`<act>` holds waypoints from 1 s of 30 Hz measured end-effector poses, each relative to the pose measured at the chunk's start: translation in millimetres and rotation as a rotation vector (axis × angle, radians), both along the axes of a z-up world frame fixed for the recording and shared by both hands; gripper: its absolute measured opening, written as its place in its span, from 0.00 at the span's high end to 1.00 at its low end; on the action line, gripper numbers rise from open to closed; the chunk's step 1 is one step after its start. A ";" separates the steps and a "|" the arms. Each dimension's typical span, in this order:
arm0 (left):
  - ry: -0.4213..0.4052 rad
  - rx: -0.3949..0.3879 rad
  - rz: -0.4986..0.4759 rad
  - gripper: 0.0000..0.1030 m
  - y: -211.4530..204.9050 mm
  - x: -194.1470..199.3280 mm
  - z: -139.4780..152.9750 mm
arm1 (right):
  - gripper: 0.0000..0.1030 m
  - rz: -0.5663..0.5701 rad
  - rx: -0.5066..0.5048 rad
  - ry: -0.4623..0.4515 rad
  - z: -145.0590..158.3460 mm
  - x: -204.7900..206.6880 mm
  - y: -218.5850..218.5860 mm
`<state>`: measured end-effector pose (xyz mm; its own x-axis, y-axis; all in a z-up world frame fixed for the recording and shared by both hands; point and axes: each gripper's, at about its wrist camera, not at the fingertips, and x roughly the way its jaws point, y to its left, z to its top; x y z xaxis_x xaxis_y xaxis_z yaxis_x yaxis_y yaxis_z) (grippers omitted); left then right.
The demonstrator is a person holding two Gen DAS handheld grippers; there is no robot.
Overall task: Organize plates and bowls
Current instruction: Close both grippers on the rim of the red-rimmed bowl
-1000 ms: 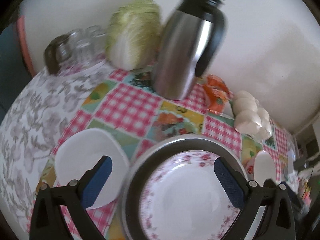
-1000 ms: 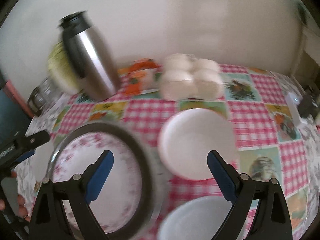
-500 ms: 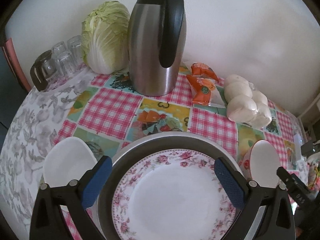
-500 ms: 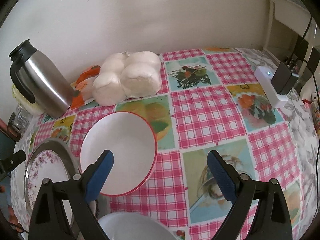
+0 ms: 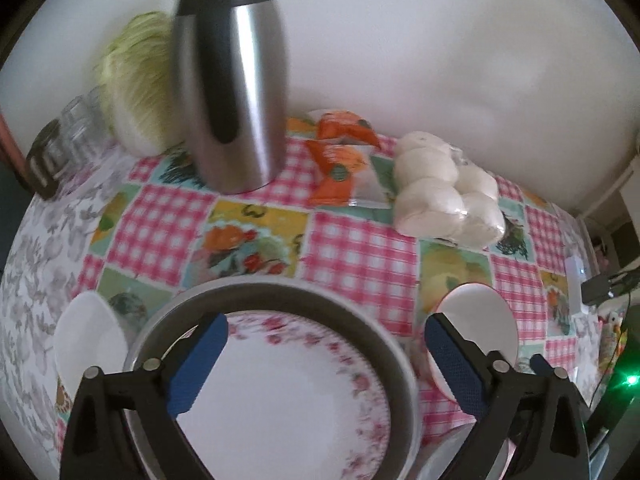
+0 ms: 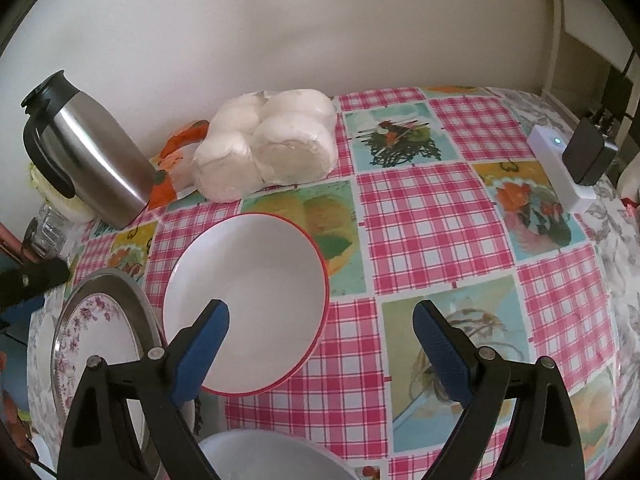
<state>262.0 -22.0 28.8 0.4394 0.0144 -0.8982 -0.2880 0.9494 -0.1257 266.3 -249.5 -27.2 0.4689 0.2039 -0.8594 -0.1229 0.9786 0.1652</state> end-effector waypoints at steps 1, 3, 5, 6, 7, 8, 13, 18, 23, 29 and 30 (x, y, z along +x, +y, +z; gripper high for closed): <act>0.011 0.016 -0.010 0.10 -5.0 4.3 -0.7 | 0.10 0.000 0.000 0.005 -1.7 0.2 0.4; 0.027 0.049 -0.044 0.12 -17.3 11.3 -2.6 | 0.12 -0.003 -0.005 0.020 -6.0 1.0 0.9; 0.035 0.068 -0.081 0.12 -27.1 15.7 -5.3 | 0.12 -0.011 -0.010 0.034 -10.2 2.2 -0.3; 0.044 0.074 -0.099 0.14 -31.9 18.1 -7.5 | 0.14 -0.014 -0.009 0.038 -11.5 2.4 -0.9; 0.057 0.078 -0.116 0.16 -36.8 20.9 -10.5 | 0.15 -0.019 -0.009 0.044 -13.1 2.8 -1.9; 0.069 0.081 -0.129 0.16 -40.5 23.0 -13.6 | 0.20 -0.025 -0.009 0.049 -14.3 3.2 -2.9; 0.105 0.076 -0.177 0.33 -53.0 35.9 -28.8 | 0.30 -0.054 -0.003 0.075 -20.9 5.5 -7.3; 0.136 0.047 -0.190 0.44 -58.9 42.1 -41.2 | 0.40 -0.046 -0.004 0.090 -25.7 5.1 -4.4; 0.151 0.073 -0.217 0.48 -69.1 46.2 -48.4 | 0.41 -0.045 0.021 0.094 -27.6 5.8 -3.8; 0.168 0.103 -0.264 0.54 -84.8 48.9 -55.4 | 0.41 -0.055 0.043 0.104 -30.1 6.7 -8.2; 0.172 0.111 -0.268 0.54 -87.4 49.5 -57.3 | 0.41 -0.056 0.048 0.104 -30.0 6.6 -8.6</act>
<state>311.5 -109.4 -28.5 0.2826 0.0211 -0.9590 -0.0343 0.9993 0.0119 272.9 -258.1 -57.2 0.3899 0.2226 -0.8936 -0.0486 0.9740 0.2214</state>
